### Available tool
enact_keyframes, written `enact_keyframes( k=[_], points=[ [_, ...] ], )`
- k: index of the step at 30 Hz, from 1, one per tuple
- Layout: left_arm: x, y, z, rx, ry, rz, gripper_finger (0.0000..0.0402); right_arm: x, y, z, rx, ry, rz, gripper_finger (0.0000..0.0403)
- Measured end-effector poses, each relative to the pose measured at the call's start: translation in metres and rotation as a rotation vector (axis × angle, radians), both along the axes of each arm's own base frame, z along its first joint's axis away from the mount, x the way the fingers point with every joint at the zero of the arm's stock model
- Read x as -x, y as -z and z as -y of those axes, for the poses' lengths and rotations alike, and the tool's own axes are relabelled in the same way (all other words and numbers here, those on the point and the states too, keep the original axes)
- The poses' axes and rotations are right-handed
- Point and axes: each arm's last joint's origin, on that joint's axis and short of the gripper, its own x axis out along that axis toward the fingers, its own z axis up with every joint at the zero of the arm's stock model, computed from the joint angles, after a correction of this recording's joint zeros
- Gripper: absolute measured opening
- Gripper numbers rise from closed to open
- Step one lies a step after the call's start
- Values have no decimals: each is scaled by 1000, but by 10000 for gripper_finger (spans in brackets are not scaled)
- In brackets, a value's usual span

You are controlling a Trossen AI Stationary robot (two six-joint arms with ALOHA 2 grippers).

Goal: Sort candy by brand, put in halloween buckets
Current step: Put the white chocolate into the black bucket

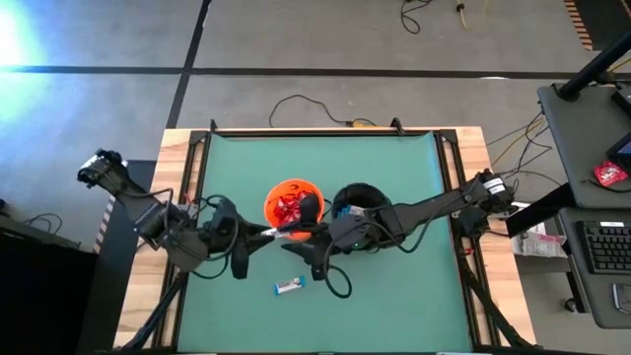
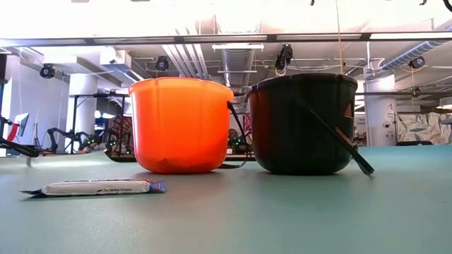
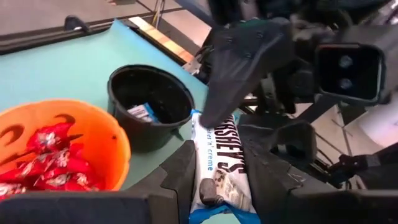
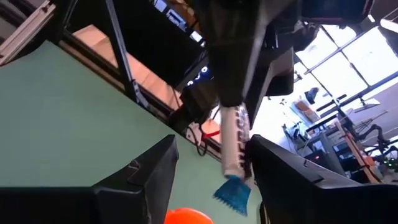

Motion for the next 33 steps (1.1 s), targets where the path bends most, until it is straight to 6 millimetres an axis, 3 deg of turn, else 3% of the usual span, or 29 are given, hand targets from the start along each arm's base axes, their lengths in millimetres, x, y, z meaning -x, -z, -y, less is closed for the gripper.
enact_keyframes(
  k=[8,17,23,28,33],
  points=[
    [-12,-10,7,-44,21,-8,99,-1,-2,3,-27,15,24,143],
    [-18,-9,5,-44,-26,-12,114,-2,-4,3,-79,58,54,25],
    [-8,-20,-5,-140,-29,-97,173,0,-3,4,-199,89,30,24],
    [10,-36,-14,-235,-24,-214,226,24,-4,16,-279,163,-151,24],
    [14,-25,-11,-303,13,-317,257,62,1,52,-379,410,-448,24]
  ],
)
